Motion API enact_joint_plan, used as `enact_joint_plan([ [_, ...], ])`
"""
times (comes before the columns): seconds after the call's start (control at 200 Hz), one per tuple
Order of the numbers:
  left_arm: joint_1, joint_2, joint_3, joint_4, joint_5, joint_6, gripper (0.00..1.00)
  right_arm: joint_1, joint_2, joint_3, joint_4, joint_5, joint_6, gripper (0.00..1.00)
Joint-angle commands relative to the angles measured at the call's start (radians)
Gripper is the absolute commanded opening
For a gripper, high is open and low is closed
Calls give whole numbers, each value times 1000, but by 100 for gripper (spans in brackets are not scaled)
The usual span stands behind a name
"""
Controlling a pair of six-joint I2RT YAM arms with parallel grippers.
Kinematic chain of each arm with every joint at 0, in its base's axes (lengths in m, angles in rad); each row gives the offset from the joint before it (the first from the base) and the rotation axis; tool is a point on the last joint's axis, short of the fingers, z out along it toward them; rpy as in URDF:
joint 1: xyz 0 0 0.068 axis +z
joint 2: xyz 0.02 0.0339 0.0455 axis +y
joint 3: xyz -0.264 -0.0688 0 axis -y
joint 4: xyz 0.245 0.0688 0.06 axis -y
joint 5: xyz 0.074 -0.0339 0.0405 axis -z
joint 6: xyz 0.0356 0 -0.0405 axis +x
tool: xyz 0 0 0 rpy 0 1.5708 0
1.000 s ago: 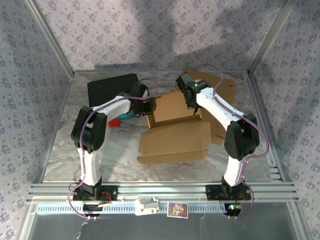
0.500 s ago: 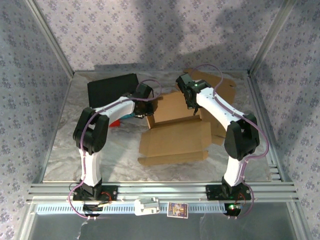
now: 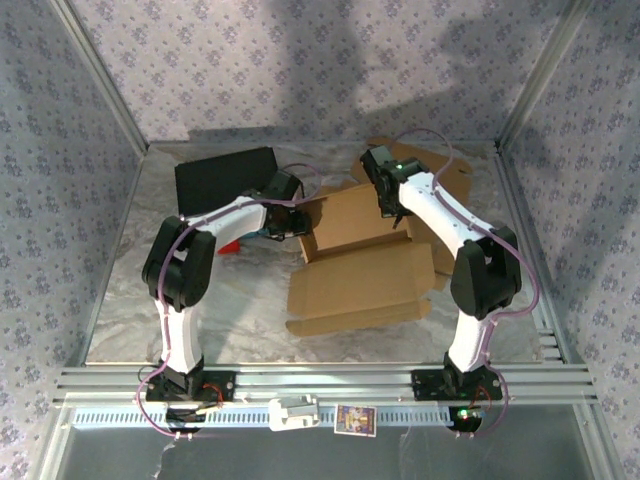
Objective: Fold the paper box
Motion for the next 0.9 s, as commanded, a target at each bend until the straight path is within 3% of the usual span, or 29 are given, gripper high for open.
enact_joint_plan([
  [0.0, -11, -72, -14, 76, 126, 12, 49, 8, 20, 22, 2, -80, 25, 0],
  [0.195, -16, -63, 46, 2, 111, 35, 49, 14, 24, 28, 1, -83, 30, 0],
  [0.31, -22, -51, 98, -80, 53, 43, 29, 12, 26, 29, -2, -82, 28, 0],
  [0.44, -26, -66, 103, -98, 16, 45, 40, 5, 27, 29, -2, -85, 27, 0],
  [0.894, -22, -110, 126, -193, -46, 65, 52, -12, 24, 0, 9, -112, 50, 0],
])
